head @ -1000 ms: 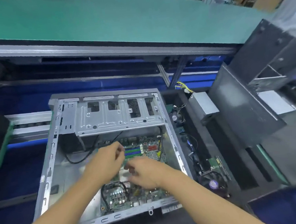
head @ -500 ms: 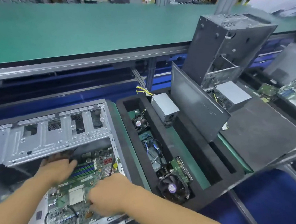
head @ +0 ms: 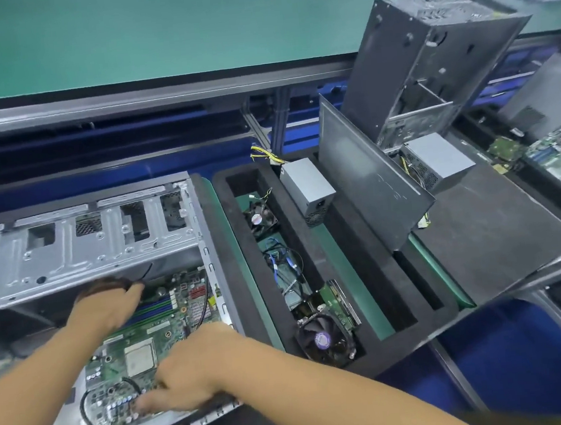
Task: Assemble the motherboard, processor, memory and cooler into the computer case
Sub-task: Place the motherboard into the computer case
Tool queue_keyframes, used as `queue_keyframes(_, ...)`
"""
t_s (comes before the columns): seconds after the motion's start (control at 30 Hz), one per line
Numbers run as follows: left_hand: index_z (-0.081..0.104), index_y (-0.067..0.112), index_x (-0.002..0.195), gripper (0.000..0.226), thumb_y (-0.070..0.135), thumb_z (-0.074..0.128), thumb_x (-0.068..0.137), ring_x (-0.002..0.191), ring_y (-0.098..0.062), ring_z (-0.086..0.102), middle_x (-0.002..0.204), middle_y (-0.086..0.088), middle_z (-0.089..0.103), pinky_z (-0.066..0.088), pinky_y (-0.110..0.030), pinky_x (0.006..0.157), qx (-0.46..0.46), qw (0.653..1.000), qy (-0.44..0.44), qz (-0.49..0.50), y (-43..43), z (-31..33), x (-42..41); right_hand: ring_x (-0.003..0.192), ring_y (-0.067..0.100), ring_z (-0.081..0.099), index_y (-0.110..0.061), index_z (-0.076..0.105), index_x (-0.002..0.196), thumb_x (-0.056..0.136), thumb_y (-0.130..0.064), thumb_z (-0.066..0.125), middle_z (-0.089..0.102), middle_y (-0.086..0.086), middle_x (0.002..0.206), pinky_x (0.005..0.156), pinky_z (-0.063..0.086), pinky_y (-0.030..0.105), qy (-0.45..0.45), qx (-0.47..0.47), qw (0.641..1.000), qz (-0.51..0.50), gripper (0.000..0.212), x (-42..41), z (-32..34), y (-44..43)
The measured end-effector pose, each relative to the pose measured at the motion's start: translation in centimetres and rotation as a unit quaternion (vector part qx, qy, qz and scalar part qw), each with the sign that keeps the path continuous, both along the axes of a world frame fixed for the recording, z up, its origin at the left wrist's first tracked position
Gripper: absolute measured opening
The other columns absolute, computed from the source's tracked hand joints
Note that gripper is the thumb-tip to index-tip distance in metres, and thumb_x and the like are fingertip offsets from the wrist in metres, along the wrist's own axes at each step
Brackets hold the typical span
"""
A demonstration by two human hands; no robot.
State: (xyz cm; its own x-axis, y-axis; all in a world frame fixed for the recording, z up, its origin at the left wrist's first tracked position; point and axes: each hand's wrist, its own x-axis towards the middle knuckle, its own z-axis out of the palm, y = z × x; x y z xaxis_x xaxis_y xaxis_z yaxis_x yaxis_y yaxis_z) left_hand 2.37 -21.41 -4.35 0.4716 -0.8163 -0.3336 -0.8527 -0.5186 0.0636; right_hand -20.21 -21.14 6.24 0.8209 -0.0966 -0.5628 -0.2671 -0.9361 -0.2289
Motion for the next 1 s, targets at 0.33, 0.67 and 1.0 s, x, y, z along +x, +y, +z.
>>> queue_keyframes(0.33, 0.066, 0.025, 0.107, 0.058, 0.056, 0.019, 0.096, 0.111, -0.022, 0.054, 0.117, -0.002, 0.064, 0.023, -0.046, 0.111, 0.072, 0.997, 0.011, 0.006, 0.3, 0.4, 0.5, 0.113, 0.032, 0.062, -0.016, 0.064, 0.123, 0.105, -0.060, 0.016, 0.065, 0.012, 0.127, 0.090, 0.047, 0.050, -0.005, -0.011, 1.000, -0.029, 0.068, -0.3, 1.0, 0.9)
queue_keyframes(0.67, 0.065, 0.029, 0.107, 0.039, 0.051, 0.036, 0.093, 0.093, -0.022, 0.057, 0.108, 0.000, 0.066, 0.045, -0.038, 0.097, 0.000, 0.999, 0.042, 0.011, 0.7, 0.7, 1.4, 0.084, 0.027, 0.054, -0.015, 0.065, 0.108, 0.104, -0.055, 0.021, 0.062, 0.007, 0.095, 0.067, 0.037, 0.038, -0.007, -0.013, 0.999, -0.043, 0.059, 0.0, 0.6, 0.9)
queue_keyframes(1.0, 0.067, 0.016, 0.099, 0.026, 0.033, 0.047, 0.099, 0.083, -0.021, 0.064, 0.084, 0.000, 0.070, 0.049, -0.036, 0.084, -0.157, 0.979, 0.120, -0.041, 5.5, 3.9, 1.1, 0.090, 0.018, 0.059, -0.024, 0.063, 0.116, 0.103, -0.031, 0.049, 0.073, -0.003, 0.103, 0.084, 0.052, 0.036, -0.070, 0.084, 0.973, -0.201, 0.020, 2.3, -0.2, 0.4)
